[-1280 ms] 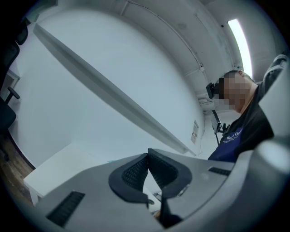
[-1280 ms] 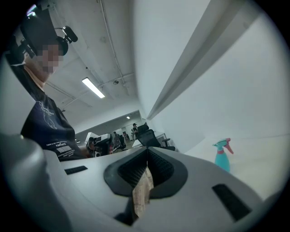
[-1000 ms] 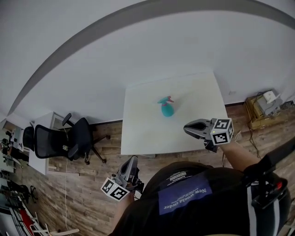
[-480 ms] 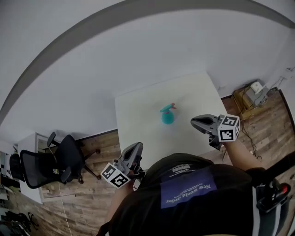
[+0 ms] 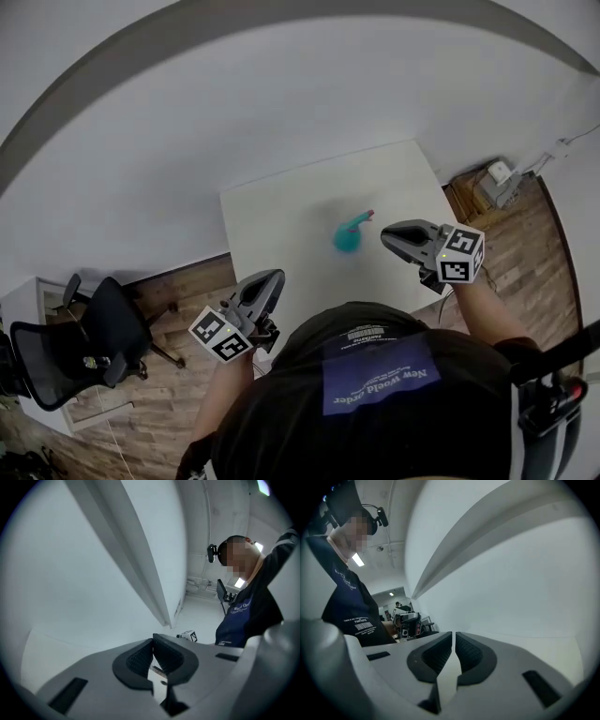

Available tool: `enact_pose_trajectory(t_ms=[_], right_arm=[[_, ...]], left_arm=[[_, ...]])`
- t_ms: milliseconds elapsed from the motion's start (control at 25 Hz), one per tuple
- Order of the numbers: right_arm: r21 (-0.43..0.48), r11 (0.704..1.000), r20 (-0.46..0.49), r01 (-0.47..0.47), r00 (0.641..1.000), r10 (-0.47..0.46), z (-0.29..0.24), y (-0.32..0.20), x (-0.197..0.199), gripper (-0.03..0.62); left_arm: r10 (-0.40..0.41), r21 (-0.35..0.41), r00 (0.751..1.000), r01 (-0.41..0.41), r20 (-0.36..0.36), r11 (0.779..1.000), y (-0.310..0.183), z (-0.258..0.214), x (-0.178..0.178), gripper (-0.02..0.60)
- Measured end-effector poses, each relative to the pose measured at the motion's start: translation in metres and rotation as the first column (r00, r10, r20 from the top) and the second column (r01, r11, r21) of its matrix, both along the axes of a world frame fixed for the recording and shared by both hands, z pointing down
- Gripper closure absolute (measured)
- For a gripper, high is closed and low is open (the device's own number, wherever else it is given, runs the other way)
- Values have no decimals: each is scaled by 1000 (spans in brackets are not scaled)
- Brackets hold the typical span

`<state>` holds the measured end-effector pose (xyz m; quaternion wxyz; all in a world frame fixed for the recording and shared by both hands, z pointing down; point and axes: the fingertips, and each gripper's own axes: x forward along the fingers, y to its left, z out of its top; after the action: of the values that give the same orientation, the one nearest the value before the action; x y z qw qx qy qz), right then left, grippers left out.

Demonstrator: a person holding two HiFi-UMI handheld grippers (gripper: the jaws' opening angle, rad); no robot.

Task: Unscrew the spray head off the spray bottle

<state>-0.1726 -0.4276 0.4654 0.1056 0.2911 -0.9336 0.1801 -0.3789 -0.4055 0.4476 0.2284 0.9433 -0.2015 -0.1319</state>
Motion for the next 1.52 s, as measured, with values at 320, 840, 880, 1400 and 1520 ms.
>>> enact_pose_trajectory(t_ms=[320,840,880,1400,1520], right_arm=[[54,962,-209,267,945,-250,15,-31,8,595],[-219,670,-708,709,357,-609,65,-33,-36,422],[-250,657,-744,711,293,-600,73,-39,-32,422],[-514,609,-781,605,-34,-624,170,-69,-24,422],[-520,620,-774,588,-18,-633,179,-71,-20,422]], left_arm=[[-119,-51,993,119,6,992,-11,15,32,577],[-219,-53,975,221,48,974,14,20,23,577],[-220,-49,974,222,49,974,13,21,26,577],[-253,-78,967,255,33,964,20,49,-9,577],[-259,-86,965,260,29,962,21,52,-9,577]])
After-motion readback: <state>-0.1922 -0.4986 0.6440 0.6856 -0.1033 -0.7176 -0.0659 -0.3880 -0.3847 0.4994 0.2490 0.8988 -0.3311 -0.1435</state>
